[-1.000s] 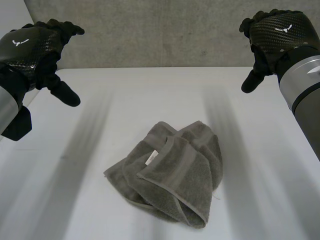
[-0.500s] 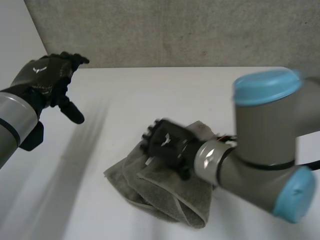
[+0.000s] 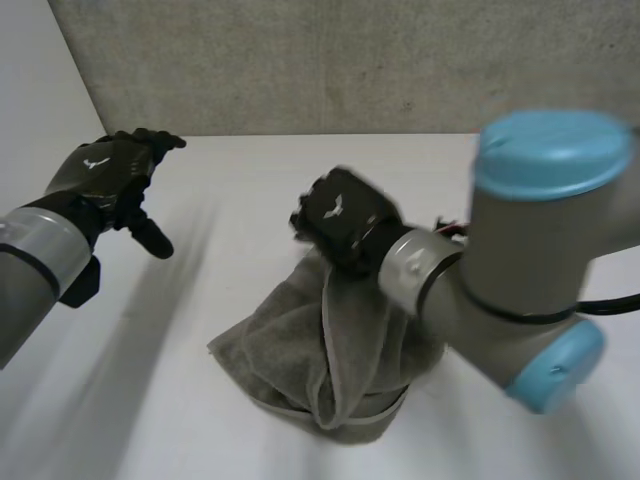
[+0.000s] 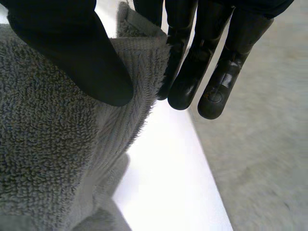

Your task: Fold the towel.

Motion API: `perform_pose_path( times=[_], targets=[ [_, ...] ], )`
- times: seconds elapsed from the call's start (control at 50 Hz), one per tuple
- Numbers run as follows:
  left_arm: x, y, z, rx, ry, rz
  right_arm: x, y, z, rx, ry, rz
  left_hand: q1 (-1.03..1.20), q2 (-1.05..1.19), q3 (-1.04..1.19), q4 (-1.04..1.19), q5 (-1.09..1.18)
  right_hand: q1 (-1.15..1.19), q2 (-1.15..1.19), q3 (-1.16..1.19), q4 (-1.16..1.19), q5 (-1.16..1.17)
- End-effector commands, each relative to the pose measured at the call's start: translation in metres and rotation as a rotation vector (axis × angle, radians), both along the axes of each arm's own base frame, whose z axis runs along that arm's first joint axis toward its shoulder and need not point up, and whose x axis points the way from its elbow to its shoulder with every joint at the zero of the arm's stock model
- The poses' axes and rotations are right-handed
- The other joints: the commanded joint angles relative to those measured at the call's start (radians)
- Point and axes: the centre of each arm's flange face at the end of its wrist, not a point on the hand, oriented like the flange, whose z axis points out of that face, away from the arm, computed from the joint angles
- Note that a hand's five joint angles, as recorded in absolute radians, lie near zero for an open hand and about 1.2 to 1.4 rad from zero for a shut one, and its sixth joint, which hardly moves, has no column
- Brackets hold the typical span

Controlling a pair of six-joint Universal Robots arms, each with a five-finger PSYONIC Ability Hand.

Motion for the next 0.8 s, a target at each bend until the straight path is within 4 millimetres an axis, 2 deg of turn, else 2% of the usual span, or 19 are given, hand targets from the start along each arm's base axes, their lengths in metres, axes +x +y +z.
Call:
perform_pose_path(
  times=[0.02,0.04,0.06,0.12,0.22,0.24,0.26,0.3,0.36,0.38,0.42,0.46,0.6,0.66,0.68,0.7,0.74,0.76,0.8],
  targets=[
    [-0.047,0.002,-0.023,0.006,0.008,-0.199,-0.036,-0.003,0.035,0.045,-0.120,-0.099,0.039,0.044,0.043,0.044,0.021,0.428,0.220,0.218,0.207,0.253],
    [-0.058,0.003,-0.031,0.019,0.009,-0.257,-0.041,-0.001,0.039,0.037,-0.124,-0.106,0.042,0.047,0.046,0.047,0.024,0.428,0.220,0.218,0.207,0.253],
    [-0.059,0.003,-0.031,0.019,0.009,-0.258,-0.041,-0.001,0.039,0.037,-0.124,-0.106,0.042,0.047,0.046,0.047,0.024,0.428,0.220,0.218,0.207,0.253],
    [-0.081,0.004,-0.063,0.105,-0.002,-0.392,-0.054,0.001,0.051,0.012,-0.140,-0.139,0.051,0.056,0.055,0.056,0.033,0.428,0.220,0.218,0.207,0.253],
    [-0.091,0.007,-0.082,0.152,-0.012,-0.461,-0.070,-0.001,0.061,-0.009,-0.156,-0.184,0.057,0.062,0.061,0.061,0.039,0.428,0.220,0.218,0.207,0.253],
    [-0.097,0.012,-0.092,0.169,-0.027,-0.504,-0.075,-0.003,0.061,-0.010,-0.156,-0.199,0.069,0.073,0.072,0.073,0.050,0.428,0.220,0.218,0.207,0.253],
    [-0.097,0.012,-0.092,0.170,-0.027,-0.505,-0.079,-0.003,0.063,-0.014,-0.160,-0.210,0.069,0.073,0.072,0.073,0.050,0.428,0.220,0.218,0.207,0.253],
    [-0.104,0.021,-0.109,0.168,-0.105,-0.579,-0.082,-0.003,0.064,-0.019,-0.162,-0.219,0.118,0.123,0.122,0.123,0.100,0.428,0.220,0.218,0.207,0.253],
    [-0.108,0.026,-0.118,0.140,-0.177,-0.618,-0.087,-0.005,0.065,-0.027,-0.164,-0.236,0.224,0.229,0.228,0.228,0.206,0.428,0.220,0.218,0.207,0.253],
    [-0.108,0.026,-0.118,0.140,-0.177,-0.618,-0.087,-0.005,0.065,-0.027,-0.164,-0.237,0.224,0.229,0.228,0.229,0.206,0.428,0.220,0.218,0.207,0.253],
    [-0.111,0.032,-0.122,0.105,-0.240,-0.653,-0.091,-0.011,0.065,-0.032,-0.162,-0.257,0.432,0.436,0.435,0.436,0.413,0.428,0.220,0.218,0.207,0.253],
    [-0.112,0.034,-0.122,0.089,-0.267,-0.664,-0.093,-0.014,0.066,-0.035,-0.164,-0.265,0.505,0.510,0.509,0.510,0.487,0.428,0.220,0.218,0.207,0.253],
    [-0.114,0.032,-0.124,0.031,-0.344,-0.686,-0.097,-0.022,0.071,-0.055,-0.173,-0.282,0.474,0.479,0.478,0.478,0.456,0.428,0.220,0.218,0.207,0.253],
    [-0.116,0.032,-0.126,0.032,-0.357,-0.695,-0.096,-0.023,0.073,-0.061,-0.175,-0.281,0.533,0.537,0.536,0.537,0.514,0.428,0.220,0.218,0.207,0.253],
    [-0.117,0.034,-0.128,0.045,-0.361,-0.708,-0.096,-0.024,0.073,-0.061,-0.175,-0.281,0.704,0.709,0.708,0.709,0.686,0.428,0.220,0.218,0.207,0.253],
    [-0.117,0.034,-0.128,0.045,-0.361,-0.708,-0.096,-0.024,0.073,-0.061,-0.175,-0.281,0.706,0.711,0.710,0.710,0.687,0.428,0.220,0.218,0.207,0.253],
    [-0.120,0.033,-0.124,0.034,-0.372,-0.712,-0.093,-0.026,0.072,-0.064,-0.177,-0.278,1.208,1.213,1.212,1.212,1.190,0.428,0.220,0.218,0.207,0.253],
    [-0.120,0.033,-0.124,0.033,-0.372,-0.712,-0.093,-0.026,0.072,-0.064,-0.177,-0.278,1.210,1.215,1.214,1.215,1.192,0.428,0.220,0.218,0.207,0.253],
    [-0.126,0.022,-0.110,-0.030,-0.373,-0.688,-0.090,-0.035,0.069,-0.061,-0.175,-0.281,1.210,1.215,1.214,1.215,1.192,0.428,0.220,0.218,0.207,0.253]
  ],
)
